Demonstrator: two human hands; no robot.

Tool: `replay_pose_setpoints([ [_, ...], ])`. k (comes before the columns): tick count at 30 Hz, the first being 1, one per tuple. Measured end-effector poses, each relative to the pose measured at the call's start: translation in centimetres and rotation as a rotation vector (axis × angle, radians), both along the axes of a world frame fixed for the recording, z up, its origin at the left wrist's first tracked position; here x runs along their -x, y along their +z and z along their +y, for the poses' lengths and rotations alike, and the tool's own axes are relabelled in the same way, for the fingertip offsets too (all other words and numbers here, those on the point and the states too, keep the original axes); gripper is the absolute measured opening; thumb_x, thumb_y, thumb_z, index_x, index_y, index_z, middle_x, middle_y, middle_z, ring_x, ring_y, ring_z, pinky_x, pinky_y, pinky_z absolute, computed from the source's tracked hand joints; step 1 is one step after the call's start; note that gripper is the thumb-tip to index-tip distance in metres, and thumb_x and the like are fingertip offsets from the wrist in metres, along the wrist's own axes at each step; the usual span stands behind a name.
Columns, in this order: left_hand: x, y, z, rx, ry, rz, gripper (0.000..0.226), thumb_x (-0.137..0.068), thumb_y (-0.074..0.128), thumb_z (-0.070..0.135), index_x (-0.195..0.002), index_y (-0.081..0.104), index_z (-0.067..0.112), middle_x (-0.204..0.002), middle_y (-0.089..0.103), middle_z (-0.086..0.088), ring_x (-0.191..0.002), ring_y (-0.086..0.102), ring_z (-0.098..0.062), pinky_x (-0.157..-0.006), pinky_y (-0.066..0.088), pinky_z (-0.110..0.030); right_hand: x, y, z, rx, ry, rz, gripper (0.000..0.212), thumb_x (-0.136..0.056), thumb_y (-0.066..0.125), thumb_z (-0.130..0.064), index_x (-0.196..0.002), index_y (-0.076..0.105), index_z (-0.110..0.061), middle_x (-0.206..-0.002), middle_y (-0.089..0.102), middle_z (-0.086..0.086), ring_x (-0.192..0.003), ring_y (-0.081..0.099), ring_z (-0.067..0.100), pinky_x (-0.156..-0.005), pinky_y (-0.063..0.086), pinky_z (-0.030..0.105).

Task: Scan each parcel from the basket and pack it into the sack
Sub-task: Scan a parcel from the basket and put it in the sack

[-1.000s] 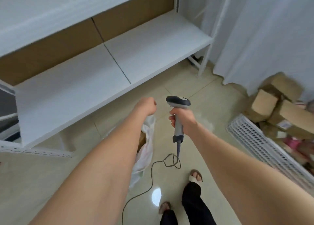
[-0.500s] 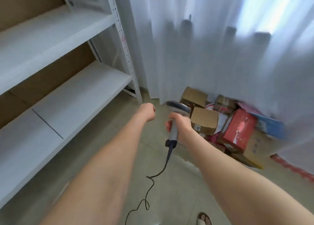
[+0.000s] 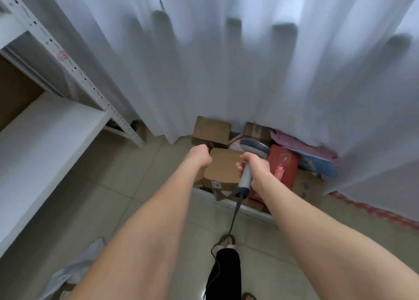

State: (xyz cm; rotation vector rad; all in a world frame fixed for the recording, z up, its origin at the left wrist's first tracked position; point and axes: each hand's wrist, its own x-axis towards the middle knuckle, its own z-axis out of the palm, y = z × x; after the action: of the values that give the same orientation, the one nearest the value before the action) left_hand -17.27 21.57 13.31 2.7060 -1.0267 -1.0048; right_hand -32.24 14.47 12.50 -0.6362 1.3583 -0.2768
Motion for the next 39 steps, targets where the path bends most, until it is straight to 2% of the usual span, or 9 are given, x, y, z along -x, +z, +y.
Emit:
replay_pose_setpoints([
  [8, -4.7, -13.1, -6.9, -0.159, 0.091, 0.153, 0.034, -0.095, 0.05, 0.018, -0.122, 0.052, -0.002, -0.124, 0.057, -0.019, -0.114, 0.056, -0.032, -0.086, 0.045, -0.033, -3.5, -11.9, -7.4, -0.076, -0.043, 0.156, 0.046, -0.082, 0.065, -0.002, -0.126, 0.051, -0.003, -0.12, 0.056, 0.019, -0.101, 0.059, 0.034, -0.076, 0.058, 0.043],
  [11, -5.9, -17.5, -8.0, -0.203, 0.18, 0.229, 0.037, -0.095, 0.052, 0.024, -0.122, 0.052, -0.002, -0.125, 0.057, -0.018, -0.115, 0.055, -0.032, -0.09, 0.045, -0.034, -4.7, -16.3, -8.8, -0.106, -0.011, 0.216, 0.048, -0.079, 0.067, 0.0, -0.125, 0.053, 0.0, -0.12, 0.061, 0.019, -0.109, 0.059, 0.036, -0.096, 0.05, 0.051],
  [16, -6.2, -22.8, -9.1, -0.166, 0.375, 0.375, 0.042, -0.094, 0.056, 0.024, -0.127, 0.05, -0.002, -0.13, 0.055, -0.017, -0.118, 0.053, -0.031, -0.082, 0.04, -0.028, -6.3, -20.8, -11.0, -0.139, 0.093, 0.233, 0.051, -0.08, 0.067, -0.003, -0.127, 0.049, -0.004, -0.125, 0.055, 0.016, -0.119, 0.052, 0.035, -0.104, 0.042, 0.051],
  [20, -5.4, -23.7, -9.5, -0.122, 0.515, 0.512, 0.043, -0.091, 0.06, 0.021, -0.129, 0.052, 0.003, -0.128, 0.058, -0.015, -0.114, 0.057, -0.03, -0.079, 0.041, -0.027, -6.1, -21.4, -12.4, -0.154, 0.162, 0.254, 0.042, -0.08, 0.067, -0.004, -0.119, 0.051, -0.004, -0.108, 0.054, 0.013, -0.104, 0.052, 0.03, -0.091, 0.046, 0.043],
  [23, -5.0, -22.1, -9.6, -0.086, 0.648, 0.576, 0.049, -0.089, 0.062, 0.027, -0.131, 0.05, 0.007, -0.128, 0.058, -0.014, -0.112, 0.057, -0.03, -0.078, 0.042, -0.03, -5.6, -20.2, -13.0, -0.16, 0.132, 0.253, 0.041, -0.081, 0.067, -0.007, -0.118, 0.048, -0.007, -0.094, 0.052, 0.01, -0.096, 0.052, 0.03, -0.079, 0.045, 0.042],
  [27, -5.3, -17.1, -10.0, 0.05, 0.852, 0.631, 0.074, -0.088, 0.05, 0.059, -0.14, 0.041, 0.007, -0.138, 0.05, -0.014, -0.123, 0.05, -0.034, -0.097, 0.041, -0.041, -5.3, -16.3, -13.8, -0.128, 0.049, 0.243, 0.054, -0.081, 0.067, -0.009, -0.131, 0.048, -0.004, -0.122, 0.058, 0.017, -0.11, 0.057, 0.034, -0.094, 0.048, 0.049],
  [32, -7.0, -7.3, -10.5, 0.352, 1.101, 0.678, 0.09, -0.084, 0.026, 0.078, -0.15, 0.028, 0.017, -0.152, 0.035, -0.011, -0.138, 0.034, -0.031, -0.113, 0.027, -0.05, -6.0, -8.5, -14.7, -0.087, -0.124, 0.088, 0.052, -0.085, 0.073, -0.017, -0.13, 0.053, -0.001, -0.124, 0.063, 0.016, -0.112, 0.061, 0.033, -0.1, 0.048, 0.05],
  [35, -8.1, -0.5, -10.5, 0.442, 1.15, 0.755, 0.095, -0.08, 0.023, 0.083, -0.15, 0.028, 0.019, -0.152, 0.034, -0.01, -0.138, 0.033, -0.031, -0.113, 0.024, -0.052, -6.5, -2.8, -14.7, -0.081, -0.144, 0.011, 0.056, -0.084, 0.075, -0.024, -0.131, 0.053, -0.004, -0.125, 0.063, 0.014, -0.114, 0.061, 0.032, -0.102, 0.047, 0.048],
  [39, -8.4, 7.9, -10.2, 0.498, 1.134, 0.758, 0.09, -0.077, 0.034, 0.084, -0.136, 0.047, 0.018, -0.133, 0.053, -0.006, -0.125, 0.045, -0.033, -0.092, 0.035, -0.054, -6.6, 4.2, -14.4, -0.085, -0.127, -0.097, 0.051, -0.086, 0.073, -0.029, -0.129, 0.055, -0.009, -0.122, 0.065, 0.014, -0.111, 0.062, 0.033, -0.099, 0.047, 0.052],
])
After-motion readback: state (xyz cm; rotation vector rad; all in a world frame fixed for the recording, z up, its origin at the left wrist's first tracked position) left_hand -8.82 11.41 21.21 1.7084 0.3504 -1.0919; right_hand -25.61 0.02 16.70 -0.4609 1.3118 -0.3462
